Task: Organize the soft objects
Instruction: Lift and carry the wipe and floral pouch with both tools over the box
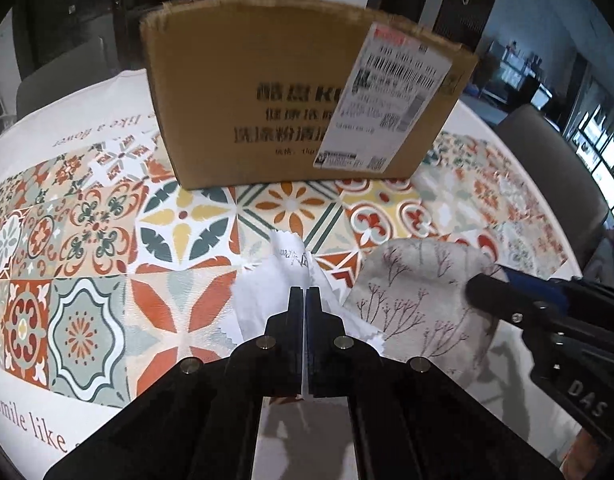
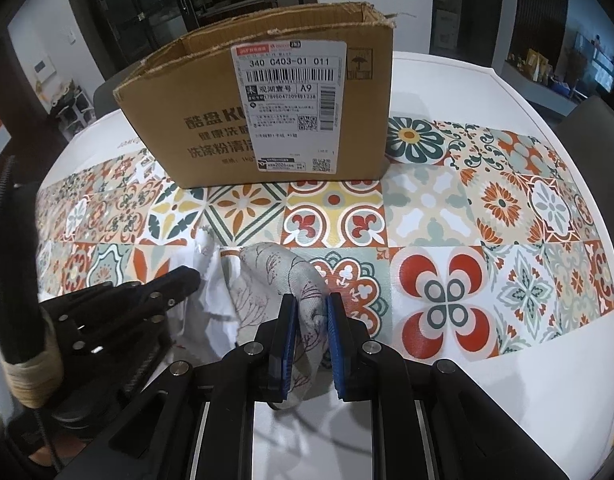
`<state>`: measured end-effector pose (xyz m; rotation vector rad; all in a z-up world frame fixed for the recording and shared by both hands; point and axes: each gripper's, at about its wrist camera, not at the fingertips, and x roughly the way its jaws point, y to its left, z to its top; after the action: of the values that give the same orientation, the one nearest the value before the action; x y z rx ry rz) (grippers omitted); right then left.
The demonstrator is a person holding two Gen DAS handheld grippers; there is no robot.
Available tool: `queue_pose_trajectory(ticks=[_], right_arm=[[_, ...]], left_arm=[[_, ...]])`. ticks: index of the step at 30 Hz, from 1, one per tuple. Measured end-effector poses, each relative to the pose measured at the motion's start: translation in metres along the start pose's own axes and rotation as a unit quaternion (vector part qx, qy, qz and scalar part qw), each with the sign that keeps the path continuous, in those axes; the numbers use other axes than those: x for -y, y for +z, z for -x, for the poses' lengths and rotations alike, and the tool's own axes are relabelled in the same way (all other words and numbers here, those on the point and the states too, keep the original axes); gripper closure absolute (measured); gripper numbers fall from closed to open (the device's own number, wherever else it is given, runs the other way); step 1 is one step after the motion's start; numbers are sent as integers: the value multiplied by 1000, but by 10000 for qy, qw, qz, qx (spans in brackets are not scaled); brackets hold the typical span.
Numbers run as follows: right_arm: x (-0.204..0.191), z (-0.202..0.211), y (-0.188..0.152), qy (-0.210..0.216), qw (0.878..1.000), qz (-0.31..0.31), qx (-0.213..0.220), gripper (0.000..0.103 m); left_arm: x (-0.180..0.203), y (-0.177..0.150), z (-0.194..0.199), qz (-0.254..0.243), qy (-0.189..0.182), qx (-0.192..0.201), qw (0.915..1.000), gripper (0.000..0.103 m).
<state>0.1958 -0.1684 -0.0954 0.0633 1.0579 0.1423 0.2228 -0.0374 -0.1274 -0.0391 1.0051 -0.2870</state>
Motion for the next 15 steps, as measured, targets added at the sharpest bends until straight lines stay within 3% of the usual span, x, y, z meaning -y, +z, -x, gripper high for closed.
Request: queue_pose_trajectory(ticks=[15], right_arm=[[-4,45,7,6,9979,27,649,86]], left_arm=[[8,11,62,127,-36,777,9969,100]])
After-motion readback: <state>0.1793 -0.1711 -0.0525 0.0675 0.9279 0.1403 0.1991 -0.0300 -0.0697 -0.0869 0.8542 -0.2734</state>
